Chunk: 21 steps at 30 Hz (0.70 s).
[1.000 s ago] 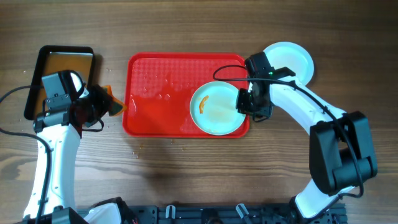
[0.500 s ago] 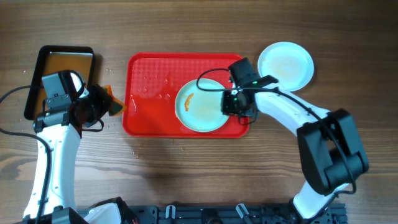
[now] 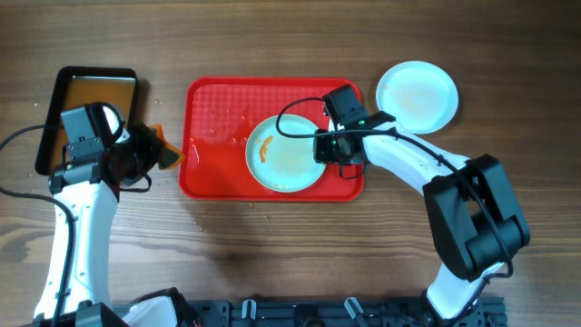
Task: Clean dirty plates on tray and stack at the side
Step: 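Grip the rim of the remaining plate with the right gripper, then scrub the remaining plate with the sponge in the left gripper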
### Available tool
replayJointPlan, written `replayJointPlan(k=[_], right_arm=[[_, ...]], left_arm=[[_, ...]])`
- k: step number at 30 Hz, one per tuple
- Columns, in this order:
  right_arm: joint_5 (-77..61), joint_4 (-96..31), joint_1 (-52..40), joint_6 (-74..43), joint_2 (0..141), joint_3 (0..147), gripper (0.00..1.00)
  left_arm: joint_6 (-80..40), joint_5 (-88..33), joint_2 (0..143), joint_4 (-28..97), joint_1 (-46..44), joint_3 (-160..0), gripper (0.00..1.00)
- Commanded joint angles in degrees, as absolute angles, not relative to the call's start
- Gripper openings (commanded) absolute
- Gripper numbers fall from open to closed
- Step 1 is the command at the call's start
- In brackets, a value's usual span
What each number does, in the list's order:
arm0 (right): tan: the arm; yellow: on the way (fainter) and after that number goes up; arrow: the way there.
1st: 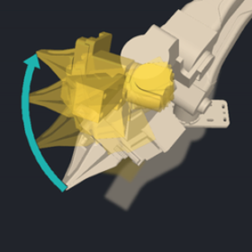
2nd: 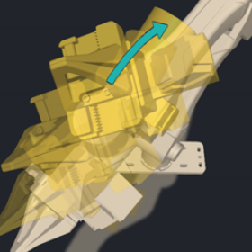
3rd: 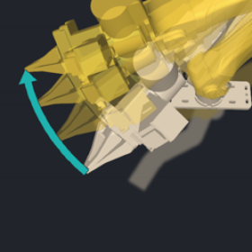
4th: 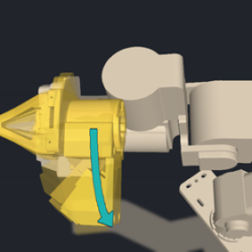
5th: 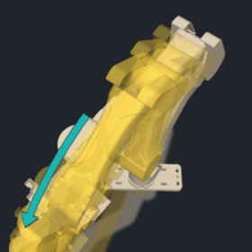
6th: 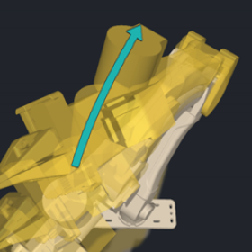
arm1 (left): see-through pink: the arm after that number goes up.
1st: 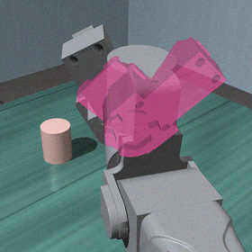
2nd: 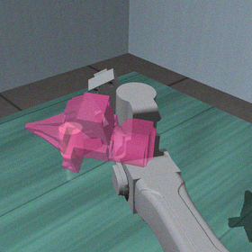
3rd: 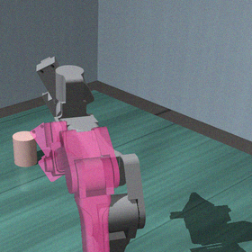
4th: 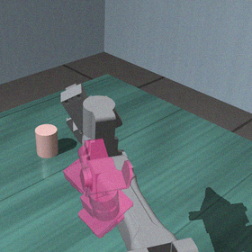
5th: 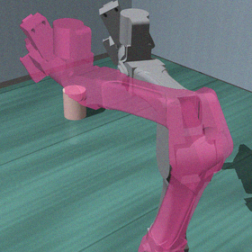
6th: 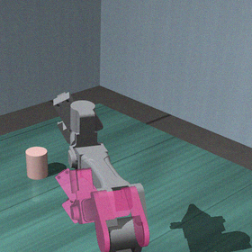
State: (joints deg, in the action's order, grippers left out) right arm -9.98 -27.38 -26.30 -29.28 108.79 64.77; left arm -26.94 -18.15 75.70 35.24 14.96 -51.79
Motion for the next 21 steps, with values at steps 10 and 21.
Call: replayJointPlan(k=[10,21], right_arm=[[-13.8,-25.7,-26.2,-26.1,111.4,66.4,0.05],[-10.3,-18.9,-30.5,-25.4,111.4,66.5,0.04]], left_arm=[[-27.3,-19.1,75.5,35.2,14.0,-51.7,0.04],[-27.5,-19.0,81.1,29.9,-4.0,-51.7,0.04]])
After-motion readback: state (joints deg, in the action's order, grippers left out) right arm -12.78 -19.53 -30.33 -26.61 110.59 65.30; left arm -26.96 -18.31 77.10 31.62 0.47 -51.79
